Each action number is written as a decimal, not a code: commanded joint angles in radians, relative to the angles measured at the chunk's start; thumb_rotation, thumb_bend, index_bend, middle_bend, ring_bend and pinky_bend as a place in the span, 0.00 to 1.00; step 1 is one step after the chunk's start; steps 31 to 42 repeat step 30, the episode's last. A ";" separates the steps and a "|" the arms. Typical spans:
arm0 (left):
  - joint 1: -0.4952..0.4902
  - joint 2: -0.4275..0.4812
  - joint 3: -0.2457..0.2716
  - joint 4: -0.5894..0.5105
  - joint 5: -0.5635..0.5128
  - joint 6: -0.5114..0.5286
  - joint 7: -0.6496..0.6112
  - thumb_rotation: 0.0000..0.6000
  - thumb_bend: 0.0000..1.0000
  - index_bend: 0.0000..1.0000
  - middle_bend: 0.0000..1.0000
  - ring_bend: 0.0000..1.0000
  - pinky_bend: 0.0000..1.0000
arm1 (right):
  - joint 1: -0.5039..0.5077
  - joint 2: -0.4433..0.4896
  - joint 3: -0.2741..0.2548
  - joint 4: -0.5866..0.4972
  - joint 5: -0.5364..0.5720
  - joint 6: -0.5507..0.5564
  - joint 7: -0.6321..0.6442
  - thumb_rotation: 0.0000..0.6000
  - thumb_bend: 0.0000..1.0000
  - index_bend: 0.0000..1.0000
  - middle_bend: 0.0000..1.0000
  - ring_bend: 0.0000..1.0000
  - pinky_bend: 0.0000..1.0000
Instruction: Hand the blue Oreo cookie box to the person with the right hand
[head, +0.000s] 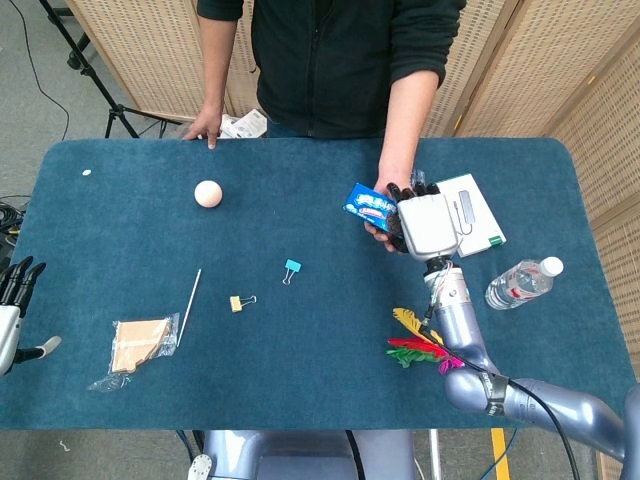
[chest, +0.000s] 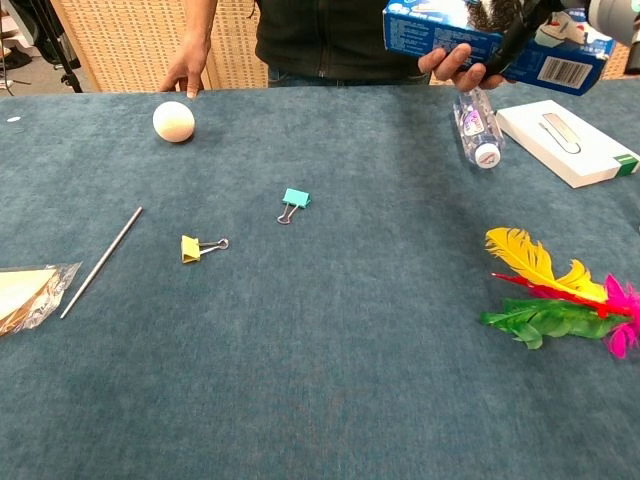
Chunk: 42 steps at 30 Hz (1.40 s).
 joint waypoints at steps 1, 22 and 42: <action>-0.001 0.001 0.000 -0.001 -0.001 -0.001 0.000 1.00 0.00 0.00 0.00 0.00 0.00 | -0.009 0.043 0.016 -0.059 0.018 0.003 0.015 1.00 0.26 0.00 0.00 0.00 0.12; 0.010 0.002 0.005 -0.011 0.012 0.021 0.004 1.00 0.00 0.00 0.00 0.00 0.00 | -0.460 0.303 -0.306 -0.202 -0.532 0.351 0.509 1.00 0.00 0.00 0.00 0.00 0.09; 0.021 -0.009 0.004 -0.009 0.025 0.052 0.013 1.00 0.00 0.00 0.00 0.00 0.00 | -0.597 0.163 -0.384 0.101 -0.603 0.467 0.725 1.00 0.00 0.00 0.00 0.00 0.08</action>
